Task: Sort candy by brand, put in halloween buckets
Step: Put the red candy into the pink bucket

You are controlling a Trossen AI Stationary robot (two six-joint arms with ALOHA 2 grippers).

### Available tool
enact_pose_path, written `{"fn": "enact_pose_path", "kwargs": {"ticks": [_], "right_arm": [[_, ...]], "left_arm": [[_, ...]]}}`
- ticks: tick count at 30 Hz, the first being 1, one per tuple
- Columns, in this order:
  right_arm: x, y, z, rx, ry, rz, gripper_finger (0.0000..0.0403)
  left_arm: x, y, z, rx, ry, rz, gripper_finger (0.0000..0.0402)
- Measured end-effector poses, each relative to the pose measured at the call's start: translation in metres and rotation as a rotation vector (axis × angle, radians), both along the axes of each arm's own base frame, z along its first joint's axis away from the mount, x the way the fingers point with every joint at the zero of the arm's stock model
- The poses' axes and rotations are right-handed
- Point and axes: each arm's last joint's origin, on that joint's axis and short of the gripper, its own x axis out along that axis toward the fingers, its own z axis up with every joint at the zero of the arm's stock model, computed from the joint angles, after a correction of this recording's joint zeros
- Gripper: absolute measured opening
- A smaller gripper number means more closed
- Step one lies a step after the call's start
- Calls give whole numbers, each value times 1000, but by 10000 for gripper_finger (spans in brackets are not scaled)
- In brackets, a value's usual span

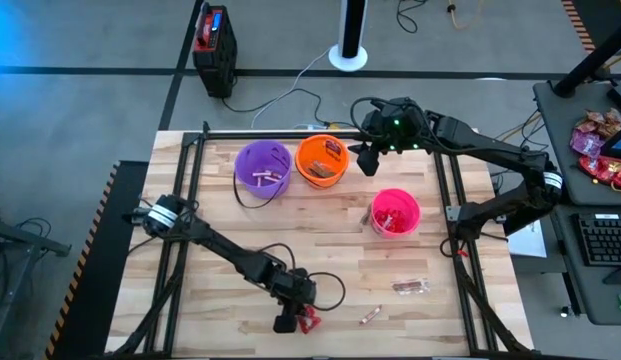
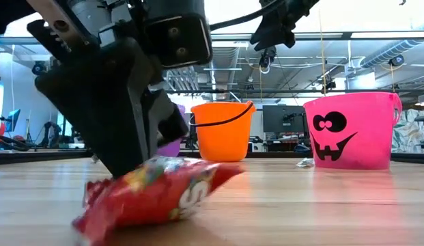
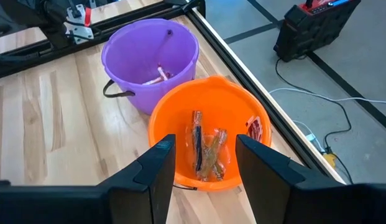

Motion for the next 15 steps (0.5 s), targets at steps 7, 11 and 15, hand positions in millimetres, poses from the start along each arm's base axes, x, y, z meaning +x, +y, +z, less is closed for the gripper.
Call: {"fn": "enact_pose_path", "kwargs": {"ticks": [7, 11, 15], "right_arm": [[-13, 7, 2, 45, 36, 30, 157], [-23, 17, 5, 186, 24, 147, 157], [-25, 30, 5, 355, -32, 349, 157]], "left_arm": [[-18, 27, 69, 87, -33, 73, 0], [-32, 72, 116, 251, -116, 261, 0], [-35, 126, 162, 356, -304, 500, 0]]}}
